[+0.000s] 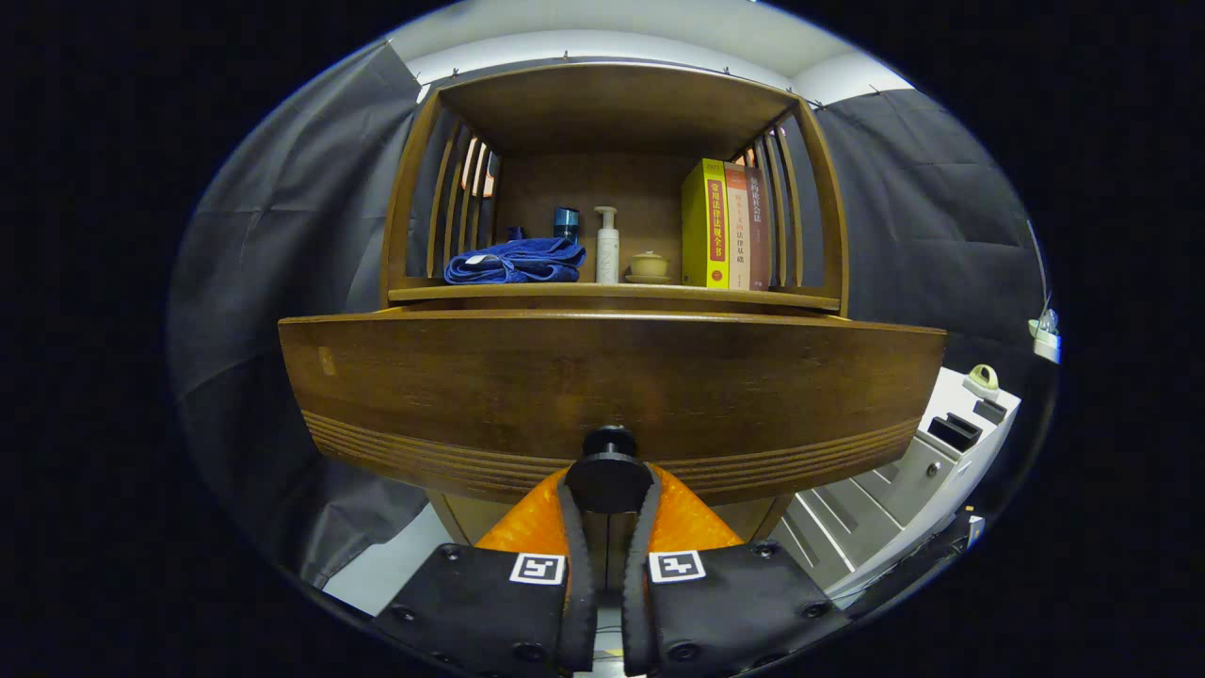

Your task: Pull open the drawer, take out the items inside it, and place them on the countertop above the cabinet.

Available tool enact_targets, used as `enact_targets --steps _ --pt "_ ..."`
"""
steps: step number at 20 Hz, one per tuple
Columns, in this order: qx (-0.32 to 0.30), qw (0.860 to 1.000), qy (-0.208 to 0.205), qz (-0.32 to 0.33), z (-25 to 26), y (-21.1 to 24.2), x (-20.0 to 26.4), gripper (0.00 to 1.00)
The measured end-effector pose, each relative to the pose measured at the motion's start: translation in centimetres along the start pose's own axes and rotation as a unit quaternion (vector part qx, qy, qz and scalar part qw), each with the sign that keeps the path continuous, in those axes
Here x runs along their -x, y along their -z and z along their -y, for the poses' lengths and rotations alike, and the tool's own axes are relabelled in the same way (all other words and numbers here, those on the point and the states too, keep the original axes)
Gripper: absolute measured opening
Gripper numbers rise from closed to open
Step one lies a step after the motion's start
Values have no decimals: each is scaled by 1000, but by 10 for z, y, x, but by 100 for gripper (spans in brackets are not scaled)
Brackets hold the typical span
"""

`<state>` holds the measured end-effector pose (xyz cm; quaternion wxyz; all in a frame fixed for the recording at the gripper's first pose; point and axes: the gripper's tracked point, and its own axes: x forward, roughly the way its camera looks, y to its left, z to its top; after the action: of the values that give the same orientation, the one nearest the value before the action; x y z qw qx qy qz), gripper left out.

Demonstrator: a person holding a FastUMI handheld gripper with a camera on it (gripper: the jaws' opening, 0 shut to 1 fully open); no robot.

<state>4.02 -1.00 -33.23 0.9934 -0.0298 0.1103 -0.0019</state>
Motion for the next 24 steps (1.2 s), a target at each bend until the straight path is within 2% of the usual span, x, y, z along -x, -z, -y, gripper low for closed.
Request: enact_targets --steps 17,23,24 --pt "9 1000 -2 -16 -1 10 44 19" --pt "13 999 9 -28 1 12 45 19" --pt "20 999 13 -38 1 13 46 24"
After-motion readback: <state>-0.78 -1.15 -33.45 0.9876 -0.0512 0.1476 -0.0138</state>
